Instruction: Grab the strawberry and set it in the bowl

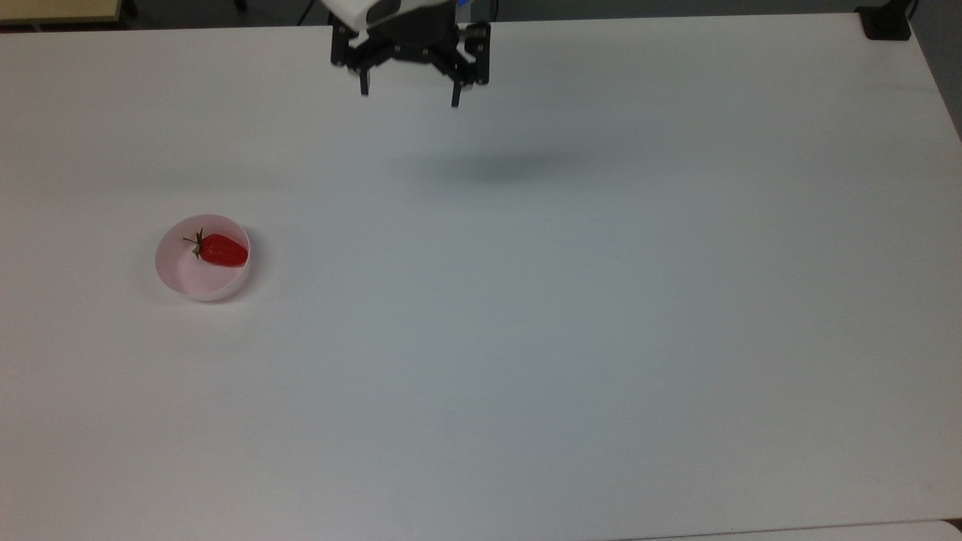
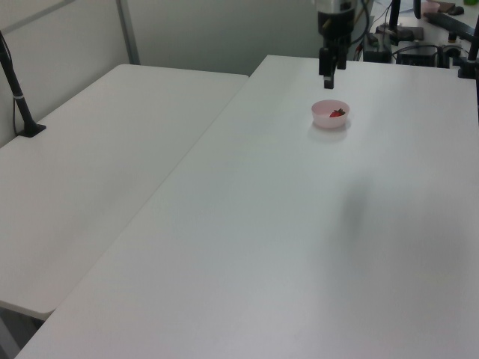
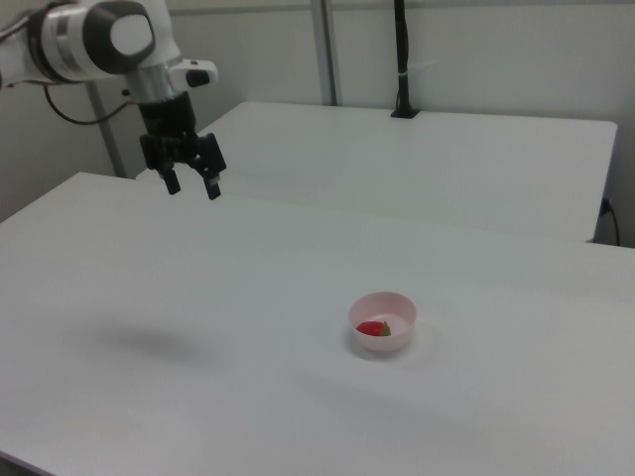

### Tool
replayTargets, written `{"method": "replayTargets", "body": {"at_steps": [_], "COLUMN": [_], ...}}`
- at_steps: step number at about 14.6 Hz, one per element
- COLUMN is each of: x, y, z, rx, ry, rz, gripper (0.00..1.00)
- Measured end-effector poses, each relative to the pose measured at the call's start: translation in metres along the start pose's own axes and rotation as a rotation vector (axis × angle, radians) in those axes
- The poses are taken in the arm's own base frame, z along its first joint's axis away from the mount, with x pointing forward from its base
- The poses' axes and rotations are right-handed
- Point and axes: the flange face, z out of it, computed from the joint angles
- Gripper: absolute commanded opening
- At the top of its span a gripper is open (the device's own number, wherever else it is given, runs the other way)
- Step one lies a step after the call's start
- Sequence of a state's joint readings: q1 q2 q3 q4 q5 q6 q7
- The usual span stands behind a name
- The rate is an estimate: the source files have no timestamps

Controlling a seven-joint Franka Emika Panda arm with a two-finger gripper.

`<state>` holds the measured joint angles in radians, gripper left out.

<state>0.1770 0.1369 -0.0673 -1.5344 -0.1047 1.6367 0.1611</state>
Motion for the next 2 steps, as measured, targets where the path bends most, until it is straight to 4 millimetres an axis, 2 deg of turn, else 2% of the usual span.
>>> {"method": "replayTargets", "body": {"at_steps": [2], "x": [-0.0074], "y": [0.0066], "z": [-0.0093], "rx": [0.0], "ry": [-0.004], "rz": [0.013], "gripper": [1.0]}}
